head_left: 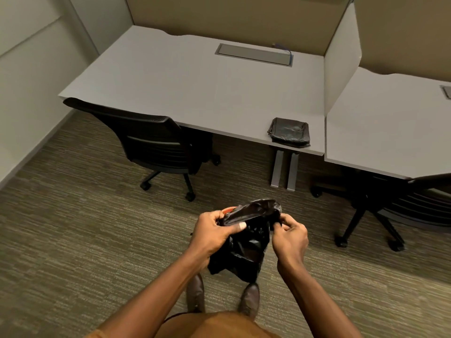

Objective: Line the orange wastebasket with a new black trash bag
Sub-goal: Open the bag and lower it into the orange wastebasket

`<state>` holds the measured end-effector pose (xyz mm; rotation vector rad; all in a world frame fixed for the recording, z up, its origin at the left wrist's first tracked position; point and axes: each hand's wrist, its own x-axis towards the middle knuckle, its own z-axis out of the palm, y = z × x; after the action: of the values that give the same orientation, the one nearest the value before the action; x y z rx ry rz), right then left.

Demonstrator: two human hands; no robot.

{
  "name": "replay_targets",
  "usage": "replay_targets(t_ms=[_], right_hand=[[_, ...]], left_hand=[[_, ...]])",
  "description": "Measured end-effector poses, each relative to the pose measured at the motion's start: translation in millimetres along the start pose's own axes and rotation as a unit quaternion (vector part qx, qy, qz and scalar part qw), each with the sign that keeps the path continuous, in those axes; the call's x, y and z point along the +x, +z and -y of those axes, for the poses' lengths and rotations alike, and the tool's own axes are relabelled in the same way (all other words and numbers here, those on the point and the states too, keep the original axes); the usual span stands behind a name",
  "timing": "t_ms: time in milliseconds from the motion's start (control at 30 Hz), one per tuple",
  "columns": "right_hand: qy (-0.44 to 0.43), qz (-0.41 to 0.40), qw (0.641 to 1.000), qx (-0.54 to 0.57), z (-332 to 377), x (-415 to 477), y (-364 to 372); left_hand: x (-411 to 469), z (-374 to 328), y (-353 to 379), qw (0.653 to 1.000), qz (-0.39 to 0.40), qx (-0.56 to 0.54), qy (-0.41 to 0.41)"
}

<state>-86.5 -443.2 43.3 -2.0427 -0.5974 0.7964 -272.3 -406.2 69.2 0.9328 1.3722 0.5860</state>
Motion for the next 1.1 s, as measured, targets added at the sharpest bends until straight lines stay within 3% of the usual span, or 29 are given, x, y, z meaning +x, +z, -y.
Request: replay_targets(t_ms=[133,300,433,600,733,800,867,967,1100], right_hand=[[0.050,0.010,0.995,0.081,-1.6,7.7,-6.6],[0.061,0.043,0.989,0.130,-3.0,12.3,-10.8],[0.094,0.079,0.984,0.129,-14.3,15.3,-8.6],[0.137,0.108,0.959,0.223,-26.0,15.1,-11.7],[0.131,0.104,0.962,0.216,-36.5,19.8,-18.7],[0.128,0.118,0.964,0.199,-38.2,22.4,-23.3],[0.109,0.145,0.969,0.165,-40.5,22.5,-28.5],[0.042,0.186,0.982,0.009,-53.3,28.9,-33.9],[0.120,0.137,0.983,-0.003,-67.1,40.4,-26.6]], left_hand=[[7.4,10.3,-17.0,0.968,-0.006,0.241,-0.066],[3.7,17.8,-25.8,0.839,-0.139,0.525,-0.029],[-0.6,24.8,-26.0,0.791,-0.179,0.584,-0.002],[1.4,36.4,-28.4,0.802,-0.143,0.578,-0.039],[2.0,46.0,-26.8,0.851,-0.163,0.484,-0.118],[4.7,50.5,-27.6,0.923,-0.187,0.296,-0.161],[6.5,52.7,-25.6,0.959,-0.210,0.069,-0.177],[8.0,46.8,-20.5,0.943,-0.234,-0.158,-0.174],[12.1,40.5,-17.1,0.887,-0.185,-0.367,-0.208]])
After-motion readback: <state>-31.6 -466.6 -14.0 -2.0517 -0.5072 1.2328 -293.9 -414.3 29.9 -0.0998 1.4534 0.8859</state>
